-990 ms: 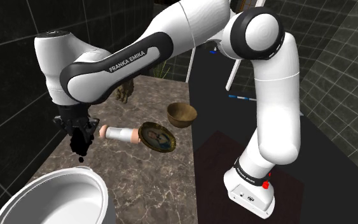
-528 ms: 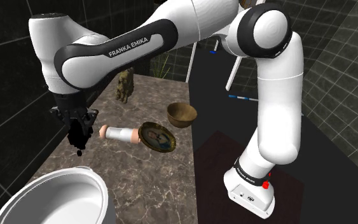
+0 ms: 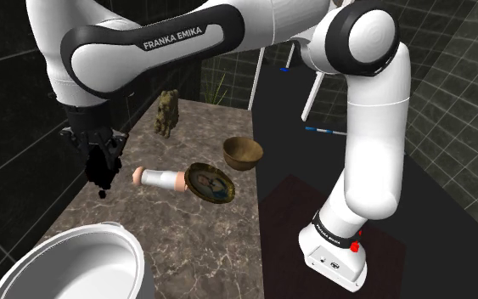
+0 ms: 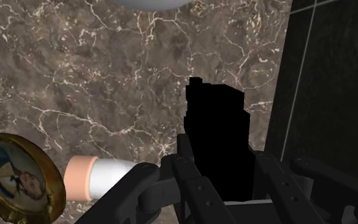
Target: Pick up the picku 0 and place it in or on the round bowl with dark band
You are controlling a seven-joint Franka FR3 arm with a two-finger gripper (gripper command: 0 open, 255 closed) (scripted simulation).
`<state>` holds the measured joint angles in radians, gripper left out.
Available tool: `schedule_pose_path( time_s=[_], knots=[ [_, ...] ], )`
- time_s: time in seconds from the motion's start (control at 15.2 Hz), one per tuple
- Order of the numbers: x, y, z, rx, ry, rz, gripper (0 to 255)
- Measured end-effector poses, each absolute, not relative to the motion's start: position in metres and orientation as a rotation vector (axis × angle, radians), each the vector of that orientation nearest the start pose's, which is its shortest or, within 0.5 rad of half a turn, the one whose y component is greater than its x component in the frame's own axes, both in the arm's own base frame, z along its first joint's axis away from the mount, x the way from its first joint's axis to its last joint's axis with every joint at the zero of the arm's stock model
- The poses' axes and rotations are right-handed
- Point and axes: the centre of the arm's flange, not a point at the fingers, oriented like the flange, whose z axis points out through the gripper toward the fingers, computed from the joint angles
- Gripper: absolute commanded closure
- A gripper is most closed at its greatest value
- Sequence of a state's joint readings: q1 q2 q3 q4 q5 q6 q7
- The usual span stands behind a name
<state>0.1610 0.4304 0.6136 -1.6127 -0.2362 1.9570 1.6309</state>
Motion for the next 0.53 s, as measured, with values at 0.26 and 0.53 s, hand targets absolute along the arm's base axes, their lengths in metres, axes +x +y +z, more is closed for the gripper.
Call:
schedule_pose_path(
  time_s=[0.26,0.53],
  knots=[
    [0.517,0.413,0.434,-2.882,1.234,0.037,255],
    [0.510,0.387,0.441,-2.883,1.234,0.037,255]
  ],
)
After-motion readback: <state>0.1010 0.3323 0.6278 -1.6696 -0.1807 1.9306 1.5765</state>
